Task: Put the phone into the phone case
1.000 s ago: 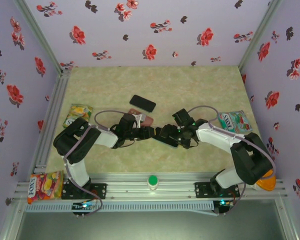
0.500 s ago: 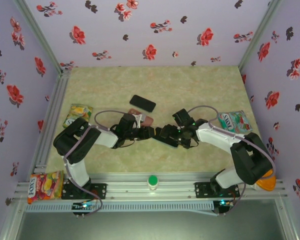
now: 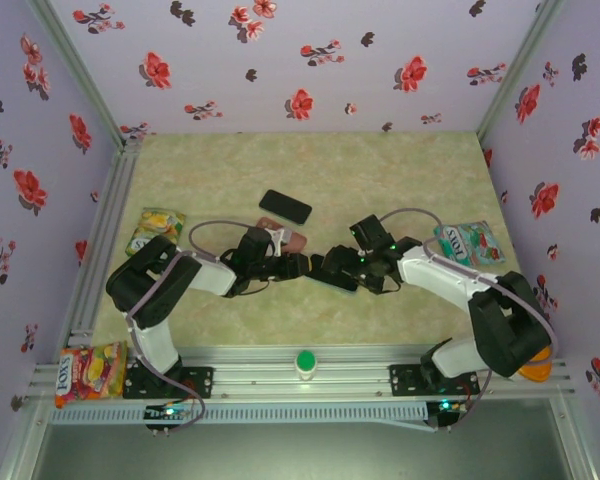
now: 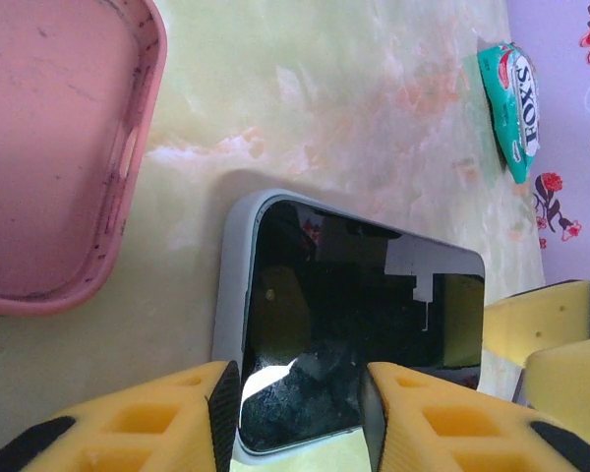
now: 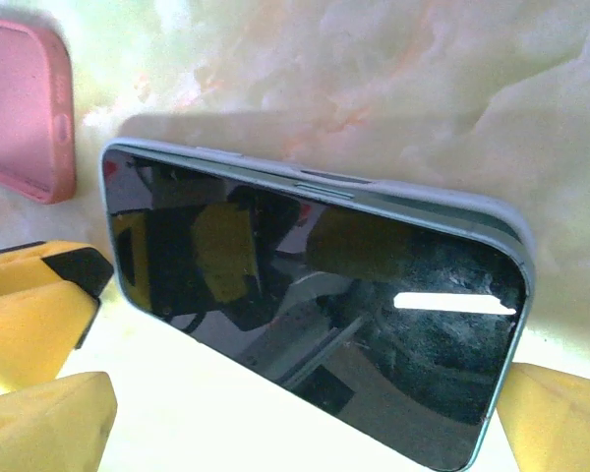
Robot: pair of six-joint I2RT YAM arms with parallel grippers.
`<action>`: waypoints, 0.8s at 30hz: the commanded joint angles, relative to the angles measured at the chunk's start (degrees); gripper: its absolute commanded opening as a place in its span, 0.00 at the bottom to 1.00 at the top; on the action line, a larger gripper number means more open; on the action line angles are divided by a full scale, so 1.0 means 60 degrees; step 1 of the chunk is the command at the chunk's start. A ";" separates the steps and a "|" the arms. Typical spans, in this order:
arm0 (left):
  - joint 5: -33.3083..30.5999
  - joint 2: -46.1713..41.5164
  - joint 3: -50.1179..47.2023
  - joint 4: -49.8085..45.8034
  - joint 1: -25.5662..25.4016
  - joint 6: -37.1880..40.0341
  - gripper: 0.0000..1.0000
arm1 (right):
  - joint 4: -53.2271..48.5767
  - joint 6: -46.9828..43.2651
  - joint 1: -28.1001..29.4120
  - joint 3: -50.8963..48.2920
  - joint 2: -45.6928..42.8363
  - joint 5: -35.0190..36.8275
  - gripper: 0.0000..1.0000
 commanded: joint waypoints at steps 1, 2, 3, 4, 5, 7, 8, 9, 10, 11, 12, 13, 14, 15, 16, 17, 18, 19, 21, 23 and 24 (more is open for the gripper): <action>0.0062 -0.0203 0.0089 -0.0890 -0.0206 0.0340 0.41 | 0.0067 -0.0211 -0.0093 -0.0147 -0.0378 -0.0060 0.99; 0.0025 -0.0248 0.0112 -0.0972 -0.0206 0.0382 0.41 | 0.0060 -0.0226 -0.0104 -0.0176 -0.0451 -0.0067 0.99; -0.0022 -0.0298 0.0126 -0.1076 -0.0206 0.0436 0.41 | 0.0048 -0.0248 -0.0119 -0.0216 -0.0543 -0.0042 0.99; -0.0061 -0.0361 0.0134 -0.1178 -0.0206 0.0494 0.41 | 0.0062 -0.0256 -0.0142 -0.0277 -0.0629 -0.0024 0.99; -0.0087 -0.0375 0.0156 -0.1280 -0.0207 0.0533 0.41 | 0.0088 -0.0256 -0.0154 -0.0312 -0.0710 -0.0009 0.99; -0.0107 -0.0409 0.0200 -0.1383 -0.0206 0.0595 0.41 | 0.0130 -0.0256 -0.0206 -0.0443 -0.0829 -0.0034 0.99; -0.0125 -0.0418 0.0193 -0.1391 -0.0207 0.0593 0.41 | 0.0181 -0.0269 -0.0214 -0.0489 -0.0882 -0.0064 0.99; -0.0125 -0.0420 0.0196 -0.1398 -0.0206 0.0568 0.41 | 0.0247 -0.0291 -0.0227 -0.0534 -0.0942 -0.0107 0.99; -0.0139 -0.0447 0.0199 -0.1433 -0.0206 0.0570 0.41 | 0.0301 -0.0334 -0.0229 -0.0583 -0.0999 -0.0125 0.99; -0.0168 -0.0483 0.0203 -0.1496 -0.0206 0.0595 0.41 | 0.0332 -0.0384 -0.0229 -0.0612 -0.1068 -0.0126 0.99; -0.0239 -0.0545 0.0180 -0.1578 -0.0207 0.0625 0.41 | 0.0306 -0.0463 -0.0229 -0.0657 -0.1159 -0.0091 0.99; -0.0294 -0.0622 0.0177 -0.1677 -0.0209 0.0652 0.41 | 0.0278 -0.0562 -0.0243 -0.0691 -0.1272 -0.0041 0.99; -0.0328 -0.0687 0.0176 -0.1765 -0.0201 0.0678 0.41 | 0.0321 -0.0664 -0.0243 -0.0744 -0.1398 -0.0038 0.99; -0.0359 -0.0772 0.0164 -0.1854 -0.0192 0.0718 0.41 | 0.0409 -0.0729 -0.0244 -0.0862 -0.1554 -0.0026 0.99; -0.0390 -0.0846 0.0149 -0.1934 -0.0170 0.0738 0.41 | 0.0501 -0.0752 -0.0243 -0.0980 -0.1720 -0.0009 0.97; -0.0402 -0.0913 0.0135 -0.1993 -0.0150 0.0744 0.41 | 0.0606 -0.0775 -0.0254 -0.1103 -0.1876 -0.0016 0.96; -0.0403 -0.0966 0.0146 -0.2060 -0.0123 0.0755 0.41 | 0.0701 -0.0785 -0.0265 -0.1237 -0.2045 -0.0030 0.94; -0.0403 -0.1012 0.0134 -0.2131 -0.0069 0.0771 0.41 | 0.0759 -0.0807 -0.0285 -0.1367 -0.2227 0.0003 0.90; -0.0382 -0.1049 0.0203 -0.2346 0.0020 0.0854 0.41 | 0.0828 -0.0840 -0.0345 -0.1609 -0.2504 -0.0005 0.83; -0.0386 -0.1041 0.0281 -0.2466 0.0093 0.0910 0.41 | 0.0940 -0.0827 -0.0416 -0.1820 -0.2752 -0.0092 0.76; -0.0375 -0.1021 0.0324 -0.2468 0.0124 0.0912 0.41 | 0.1016 -0.0827 -0.0442 -0.1925 -0.2851 -0.0131 0.72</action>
